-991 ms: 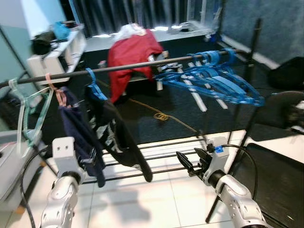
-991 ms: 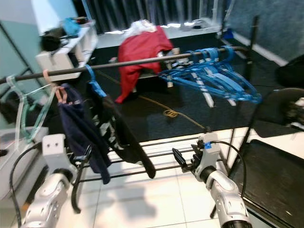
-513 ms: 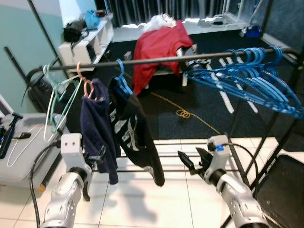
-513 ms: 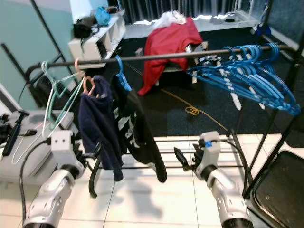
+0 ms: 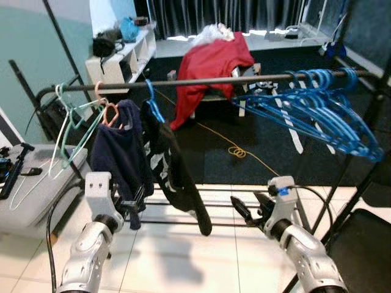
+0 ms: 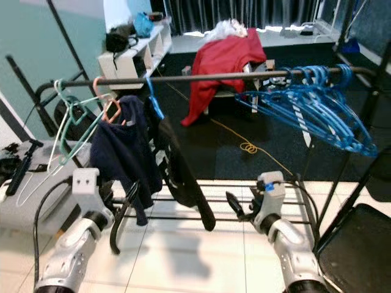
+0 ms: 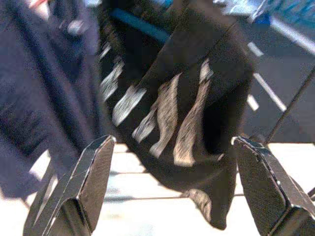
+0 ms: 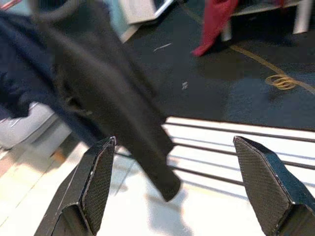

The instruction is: Hang hanger

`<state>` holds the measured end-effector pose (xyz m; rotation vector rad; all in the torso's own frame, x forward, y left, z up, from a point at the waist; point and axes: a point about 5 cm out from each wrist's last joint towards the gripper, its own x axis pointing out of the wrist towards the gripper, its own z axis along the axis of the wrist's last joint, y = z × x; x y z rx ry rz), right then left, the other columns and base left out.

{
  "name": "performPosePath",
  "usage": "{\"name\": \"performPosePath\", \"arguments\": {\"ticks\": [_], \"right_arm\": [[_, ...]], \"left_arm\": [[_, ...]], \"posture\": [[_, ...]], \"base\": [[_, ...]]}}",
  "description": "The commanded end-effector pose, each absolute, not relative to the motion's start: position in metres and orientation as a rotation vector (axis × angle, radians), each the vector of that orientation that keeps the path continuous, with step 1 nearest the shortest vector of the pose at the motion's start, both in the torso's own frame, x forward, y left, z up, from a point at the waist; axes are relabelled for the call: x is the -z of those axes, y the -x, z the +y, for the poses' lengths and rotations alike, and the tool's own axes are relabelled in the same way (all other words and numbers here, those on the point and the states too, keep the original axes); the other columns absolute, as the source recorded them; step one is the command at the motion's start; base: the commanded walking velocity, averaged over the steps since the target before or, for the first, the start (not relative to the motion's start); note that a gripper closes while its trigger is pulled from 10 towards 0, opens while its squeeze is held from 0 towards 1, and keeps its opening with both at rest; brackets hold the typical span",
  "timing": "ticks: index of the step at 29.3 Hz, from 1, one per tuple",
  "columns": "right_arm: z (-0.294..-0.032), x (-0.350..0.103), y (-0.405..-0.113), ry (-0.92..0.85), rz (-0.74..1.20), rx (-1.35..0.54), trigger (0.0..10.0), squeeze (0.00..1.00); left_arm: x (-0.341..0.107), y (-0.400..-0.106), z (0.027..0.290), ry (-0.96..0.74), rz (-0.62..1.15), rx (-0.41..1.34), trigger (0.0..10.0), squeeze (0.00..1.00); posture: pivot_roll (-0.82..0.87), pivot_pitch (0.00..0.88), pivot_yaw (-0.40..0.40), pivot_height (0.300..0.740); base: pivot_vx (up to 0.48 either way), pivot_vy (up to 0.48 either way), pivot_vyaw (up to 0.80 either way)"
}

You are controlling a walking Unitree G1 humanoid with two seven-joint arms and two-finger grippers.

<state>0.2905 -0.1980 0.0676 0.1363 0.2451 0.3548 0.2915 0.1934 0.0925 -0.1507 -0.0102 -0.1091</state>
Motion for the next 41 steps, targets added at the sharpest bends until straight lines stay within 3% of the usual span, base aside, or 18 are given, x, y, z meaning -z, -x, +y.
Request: {"name": "performPosePath", "arguments": {"ticks": [1,12,21,33,41], "right_arm": [[-0.192,-0.065,-0.292,-0.141,0.249,-0.368,10.0,0.0],[-0.189,-0.066,-0.293,-0.122,0.237,-0.368,10.0,0.0],[-0.188,-0.066,-0.292,-0.118,0.234,-0.373,10.0,0.0],[-0.188,-0.066,-0.291,-0.115,0.234,-0.374,10.0,0.0],[-0.188,-0.066,-0.29,-0.118,0.234,-0.371,10.0,0.0]], "left_arm": [[-0.101,-0.295,0.202,0.139,-0.056,0.082,10.0,0.0],[-0.15,-0.308,0.221,-0.005,-0.233,0.056,10.0,0.0],[-0.182,-0.306,0.269,-0.12,-0.328,-0.093,10.0,0.0],[-0.189,-0.299,0.296,-0.154,-0.324,-0.145,10.0,0.0],[-0.164,-0.292,0.286,-0.163,-0.167,0.05,10.0,0.0]], "posture": [[-0.12,0.0,0.066,0.731],[-0.13,0.0,0.081,0.731],[-0.13,0.0,0.084,0.731],[-0.13,0.0,0.086,0.731],[-0.13,0.0,0.089,0.731]], "base": [[0.0,0.0,0.0],[0.26,0.0,0.0],[0.35,0.0,0.0],[0.317,0.0,0.0],[0.04,0.0,0.0]]}}
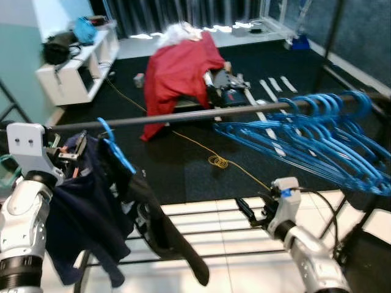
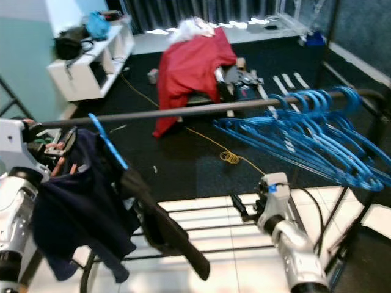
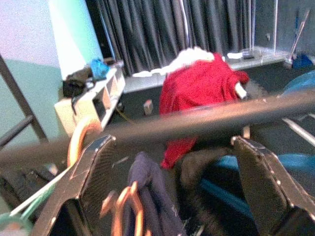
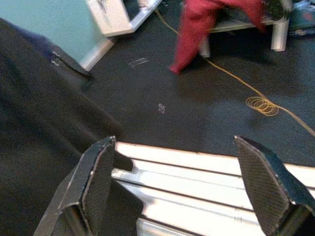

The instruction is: Hang hanger

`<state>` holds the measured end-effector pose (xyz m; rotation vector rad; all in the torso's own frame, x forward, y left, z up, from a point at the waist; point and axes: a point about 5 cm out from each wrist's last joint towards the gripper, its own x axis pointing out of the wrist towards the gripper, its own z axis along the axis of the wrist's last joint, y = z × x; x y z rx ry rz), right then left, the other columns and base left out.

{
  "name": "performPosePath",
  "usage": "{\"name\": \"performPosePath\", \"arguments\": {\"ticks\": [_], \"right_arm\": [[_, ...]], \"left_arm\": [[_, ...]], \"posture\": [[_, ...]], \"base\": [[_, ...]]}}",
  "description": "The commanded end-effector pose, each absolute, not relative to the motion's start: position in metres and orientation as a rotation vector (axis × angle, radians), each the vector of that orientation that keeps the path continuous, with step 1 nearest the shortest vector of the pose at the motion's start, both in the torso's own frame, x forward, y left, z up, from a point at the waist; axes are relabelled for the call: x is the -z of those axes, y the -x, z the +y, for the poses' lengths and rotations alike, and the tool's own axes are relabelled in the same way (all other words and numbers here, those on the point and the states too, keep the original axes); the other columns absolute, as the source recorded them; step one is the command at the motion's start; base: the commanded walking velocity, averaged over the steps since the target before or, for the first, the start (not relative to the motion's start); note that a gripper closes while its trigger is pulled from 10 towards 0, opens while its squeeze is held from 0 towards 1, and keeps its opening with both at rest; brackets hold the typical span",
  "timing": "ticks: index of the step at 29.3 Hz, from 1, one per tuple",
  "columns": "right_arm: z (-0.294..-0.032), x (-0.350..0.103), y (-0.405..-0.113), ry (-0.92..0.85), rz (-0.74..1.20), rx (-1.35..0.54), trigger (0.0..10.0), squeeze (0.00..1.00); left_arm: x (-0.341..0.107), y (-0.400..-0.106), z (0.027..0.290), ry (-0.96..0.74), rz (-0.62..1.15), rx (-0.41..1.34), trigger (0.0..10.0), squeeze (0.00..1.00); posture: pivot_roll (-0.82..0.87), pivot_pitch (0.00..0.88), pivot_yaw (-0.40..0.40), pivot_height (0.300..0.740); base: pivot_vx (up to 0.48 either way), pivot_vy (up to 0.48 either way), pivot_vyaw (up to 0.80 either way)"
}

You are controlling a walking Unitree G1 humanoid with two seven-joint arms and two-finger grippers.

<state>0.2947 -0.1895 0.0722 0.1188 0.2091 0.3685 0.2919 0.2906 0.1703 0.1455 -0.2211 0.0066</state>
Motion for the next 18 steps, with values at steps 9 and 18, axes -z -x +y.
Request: {"name": "performPosePath", "arguments": {"ticks": [9,18], "right_arm": [[-0.187,-0.065,-0.291,-0.121,0.235,-0.37,10.0,0.0],[-0.187,-0.065,-0.292,-0.119,0.238,-0.372,10.0,0.0]], "left_arm": [[-0.163,-0.282,0.323,-0.218,-0.107,-0.088,10.0,0.0],[-0.147,-0.277,0.318,-0.123,-0.008,0.072,10.0,0.0]], "posture": [[-0.12,0.0,0.088,0.731],[-0.12,0.0,0.085,0.731]], "base": [[0.0,0.0,0.0],[0.0,0.0,0.0]]}}
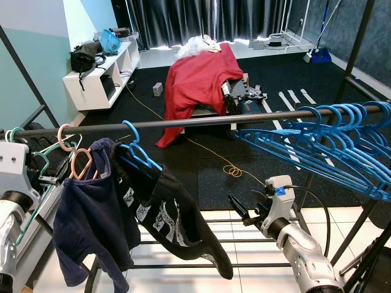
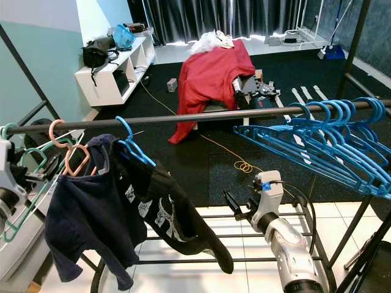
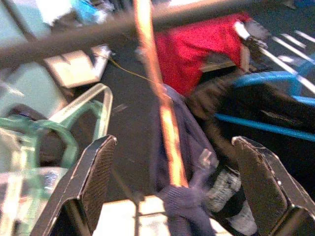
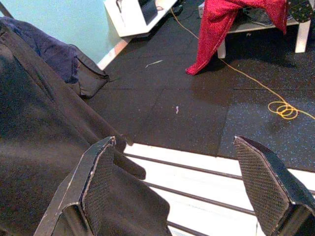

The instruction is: Hang hanger

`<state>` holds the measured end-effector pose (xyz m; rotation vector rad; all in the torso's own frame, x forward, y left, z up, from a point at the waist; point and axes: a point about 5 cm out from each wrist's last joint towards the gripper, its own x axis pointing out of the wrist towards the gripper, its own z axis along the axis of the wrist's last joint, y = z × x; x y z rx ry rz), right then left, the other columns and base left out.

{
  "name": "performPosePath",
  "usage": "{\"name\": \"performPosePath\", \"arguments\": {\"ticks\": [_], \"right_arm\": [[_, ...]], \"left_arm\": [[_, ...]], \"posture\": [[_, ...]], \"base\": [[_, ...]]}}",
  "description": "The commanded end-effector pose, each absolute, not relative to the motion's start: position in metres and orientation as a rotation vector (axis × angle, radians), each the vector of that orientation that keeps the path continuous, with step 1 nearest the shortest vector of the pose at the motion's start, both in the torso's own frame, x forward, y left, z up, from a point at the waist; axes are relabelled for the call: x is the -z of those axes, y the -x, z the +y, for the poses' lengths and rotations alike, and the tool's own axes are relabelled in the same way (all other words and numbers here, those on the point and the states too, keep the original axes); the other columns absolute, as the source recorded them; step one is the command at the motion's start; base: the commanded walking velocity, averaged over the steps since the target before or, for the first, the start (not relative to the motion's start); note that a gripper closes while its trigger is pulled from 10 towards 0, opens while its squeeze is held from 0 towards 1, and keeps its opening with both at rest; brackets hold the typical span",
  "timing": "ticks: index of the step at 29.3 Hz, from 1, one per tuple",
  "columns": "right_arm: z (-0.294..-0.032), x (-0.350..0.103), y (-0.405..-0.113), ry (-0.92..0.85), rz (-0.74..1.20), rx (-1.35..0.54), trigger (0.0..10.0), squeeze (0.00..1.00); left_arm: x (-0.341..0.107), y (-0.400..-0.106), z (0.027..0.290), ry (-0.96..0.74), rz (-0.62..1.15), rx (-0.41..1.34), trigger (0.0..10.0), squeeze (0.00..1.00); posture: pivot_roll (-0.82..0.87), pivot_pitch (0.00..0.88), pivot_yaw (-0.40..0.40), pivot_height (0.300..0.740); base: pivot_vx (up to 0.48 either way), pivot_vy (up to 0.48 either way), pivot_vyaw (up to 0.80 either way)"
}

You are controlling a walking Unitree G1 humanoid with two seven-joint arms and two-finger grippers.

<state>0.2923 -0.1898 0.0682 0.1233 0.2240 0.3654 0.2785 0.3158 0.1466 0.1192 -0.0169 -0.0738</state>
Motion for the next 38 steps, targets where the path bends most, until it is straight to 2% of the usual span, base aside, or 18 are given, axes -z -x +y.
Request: {"name": "performPosePath", "arguments": {"ticks": [1,5,9,14,18,19,26,28,29,31,33,35,38], "right_arm": [[-0.187,-0.065,-0.292,-0.117,0.239,-0.371,10.0,0.0],[-0.187,-0.064,-0.292,-0.114,0.241,-0.373,10.0,0.0],[-0.187,-0.064,-0.292,-0.111,0.24,-0.371,10.0,0.0],[-0.187,-0.064,-0.292,-0.112,0.236,-0.364,10.0,0.0],[-0.187,-0.065,-0.291,-0.111,0.23,-0.357,10.0,0.0],[-0.187,-0.065,-0.291,-0.111,0.229,-0.357,10.0,0.0],[-0.188,-0.065,-0.292,-0.109,0.23,-0.357,10.0,0.0],[-0.187,-0.065,-0.292,-0.11,0.231,-0.357,10.0,0.0],[-0.187,-0.065,-0.292,-0.11,0.231,-0.357,10.0,0.0],[-0.187,-0.065,-0.292,-0.109,0.23,-0.357,10.0,0.0],[-0.188,-0.065,-0.293,-0.107,0.23,-0.356,10.0,0.0],[-0.188,-0.065,-0.293,-0.107,0.23,-0.356,10.0,0.0],[-0.189,-0.066,-0.293,-0.106,0.23,-0.355,10.0,0.0]], "left_arm": [[-0.136,-0.281,0.305,-0.063,0.017,0.158,10.0,0.0],[-0.125,-0.291,0.299,-0.056,0.047,0.163,10.0,0.0],[-0.125,-0.302,0.307,-0.081,0.062,0.072,10.0,0.0],[-0.117,-0.305,0.311,-0.106,0.125,0.0,10.0,0.0],[-0.102,-0.304,0.31,-0.06,0.201,-0.059,10.0,0.0],[-0.099,-0.304,0.309,-0.047,0.207,-0.061,0.0,0.0],[-0.097,-0.306,0.31,-0.055,0.214,-0.083,0.0,0.0],[-0.1,-0.305,0.316,-0.081,0.222,-0.13,0.0,0.0],[-0.106,-0.304,0.328,-0.119,0.219,-0.213,0.0,0.0],[-0.113,-0.305,0.331,-0.117,0.186,-0.237,0.0,0.0],[-0.13,-0.307,0.332,-0.082,0.073,-0.256,0.0,0.0],[-0.13,-0.307,0.332,-0.082,0.073,-0.256,0.0,0.0],[-0.136,-0.306,0.324,-0.072,-0.005,-0.243,0.0,0.0]], "posture": [[-0.12,0.0,0.077,0.731],[-0.13,0.0,0.077,0.731],[-0.14,0.0,0.084,0.731],[-0.15,0.0,0.097,0.731],[-0.15,0.0,0.1,0.731],[-0.15,0.0,0.1,0.731],[-0.14,0.0,0.093,0.731],[-0.14,0.0,0.093,0.731],[-0.14,0.0,0.094,0.731],[-0.14,0.0,0.094,0.731],[-0.14,0.0,0.097,0.731],[-0.14,0.0,0.097,0.731],[-0.14,0.0,0.098,0.731]], "base": [[0.0,0.0,0.0],[0.0,0.0,0.0],[0.0,0.0,0.0],[0.0,0.0,0.0],[0.0,0.0,0.0],[0.0,0.0,0.0],[0.0,0.0,0.0],[0.0,0.0,0.0],[0.0,0.0,0.0],[0.0,0.0,0.0],[0.0,0.0,0.0],[0.0,0.0,0.0],[0.0,0.0,0.0]]}}
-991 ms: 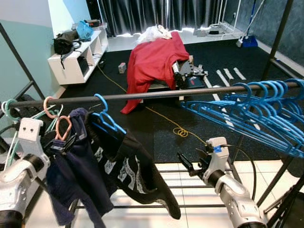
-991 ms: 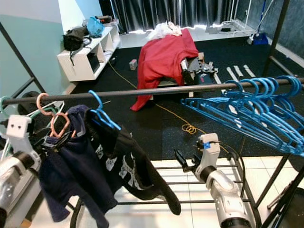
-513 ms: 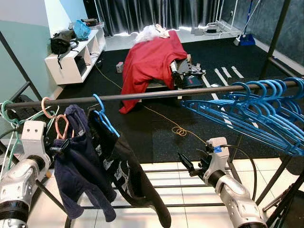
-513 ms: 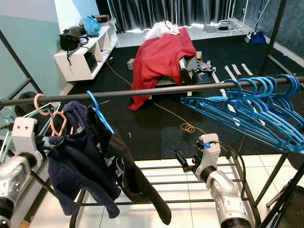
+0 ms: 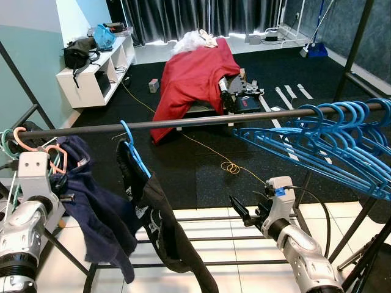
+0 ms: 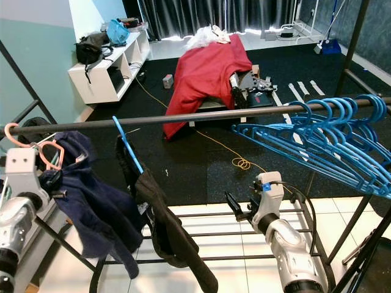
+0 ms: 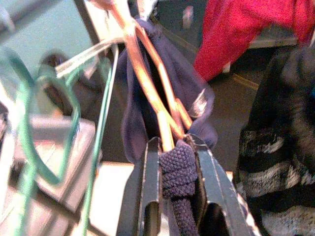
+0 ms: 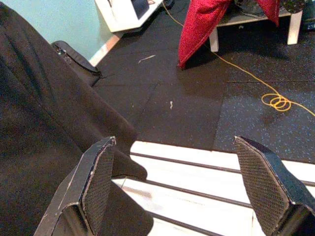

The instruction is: Hang hanger

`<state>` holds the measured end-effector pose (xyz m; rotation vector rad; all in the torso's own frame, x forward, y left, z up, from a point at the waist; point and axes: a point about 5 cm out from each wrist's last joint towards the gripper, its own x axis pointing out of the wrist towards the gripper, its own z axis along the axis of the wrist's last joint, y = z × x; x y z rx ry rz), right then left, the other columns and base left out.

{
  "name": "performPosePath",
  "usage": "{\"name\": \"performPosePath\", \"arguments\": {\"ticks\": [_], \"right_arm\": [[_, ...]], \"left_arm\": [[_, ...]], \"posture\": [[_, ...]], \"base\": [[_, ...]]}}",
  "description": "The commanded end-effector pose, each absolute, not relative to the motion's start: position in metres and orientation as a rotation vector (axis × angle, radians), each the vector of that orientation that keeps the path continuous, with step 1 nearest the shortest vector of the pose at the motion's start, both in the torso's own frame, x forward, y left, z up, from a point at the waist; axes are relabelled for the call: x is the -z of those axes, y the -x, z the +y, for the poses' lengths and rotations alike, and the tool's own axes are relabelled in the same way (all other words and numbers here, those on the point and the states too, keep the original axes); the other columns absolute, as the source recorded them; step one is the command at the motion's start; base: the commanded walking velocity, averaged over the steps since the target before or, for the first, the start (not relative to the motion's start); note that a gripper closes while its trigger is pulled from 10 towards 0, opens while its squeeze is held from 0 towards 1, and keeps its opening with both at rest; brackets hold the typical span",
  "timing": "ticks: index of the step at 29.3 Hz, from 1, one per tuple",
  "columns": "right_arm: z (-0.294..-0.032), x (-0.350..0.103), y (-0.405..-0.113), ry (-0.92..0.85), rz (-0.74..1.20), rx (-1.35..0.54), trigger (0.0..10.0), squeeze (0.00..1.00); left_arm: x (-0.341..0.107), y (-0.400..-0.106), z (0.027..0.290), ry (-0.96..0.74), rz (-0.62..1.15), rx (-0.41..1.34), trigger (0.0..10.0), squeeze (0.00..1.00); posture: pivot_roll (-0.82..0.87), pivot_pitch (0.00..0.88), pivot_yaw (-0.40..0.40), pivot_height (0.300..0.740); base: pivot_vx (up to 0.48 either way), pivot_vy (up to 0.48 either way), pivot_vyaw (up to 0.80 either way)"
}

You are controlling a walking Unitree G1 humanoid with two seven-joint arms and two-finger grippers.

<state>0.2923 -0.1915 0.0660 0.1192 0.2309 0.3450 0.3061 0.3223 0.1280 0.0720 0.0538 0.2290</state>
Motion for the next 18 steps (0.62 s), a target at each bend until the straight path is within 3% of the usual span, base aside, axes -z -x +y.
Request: {"name": "performPosePath", "arguments": {"ticks": [1,8,11,14,15,16,18], "right_arm": [[-0.189,-0.066,-0.293,-0.106,0.23,-0.354,10.0,0.0],[-0.192,-0.066,-0.292,-0.103,0.231,-0.352,10.0,0.0],[-0.193,-0.066,-0.292,-0.103,0.234,-0.352,10.0,0.0],[-0.193,-0.066,-0.292,-0.103,0.234,-0.352,10.0,0.0],[-0.194,-0.066,-0.292,-0.103,0.235,-0.353,10.0,0.0],[-0.194,-0.066,-0.292,-0.104,0.236,-0.354,10.0,0.0],[-0.194,-0.066,-0.292,-0.105,0.237,-0.355,10.0,0.0]], "left_arm": [[-0.133,-0.303,0.313,-0.046,-0.028,-0.207,0.0,0.0],[-0.11,-0.285,0.263,0.04,-0.044,-0.022,0.0,0.0],[-0.088,-0.26,0.228,0.028,0.018,0.092,0.0,0.0],[-0.086,-0.256,0.225,0.025,0.026,0.104,0.0,0.0],[-0.084,-0.249,0.217,0.009,0.019,0.117,9.3,0.0],[-0.085,-0.244,0.212,0.001,0.003,0.112,10.0,0.0],[-0.086,-0.24,0.209,-0.001,-0.008,0.108,10.0,0.0]], "posture": [[-0.14,0.0,0.098,0.731],[-0.13,0.0,0.095,0.731],[-0.13,0.0,0.096,0.731],[-0.13,0.0,0.096,0.731],[-0.12,0.0,0.09,0.731],[-0.12,0.0,0.09,0.731],[-0.12,0.0,0.09,0.731]], "base": [[0.0,0.0,0.0],[0.0,0.0,0.0],[0.0,0.0,0.0],[0.0,0.0,0.0],[0.0,0.0,0.0],[0.0,0.0,0.0],[0.0,0.0,0.0]]}}
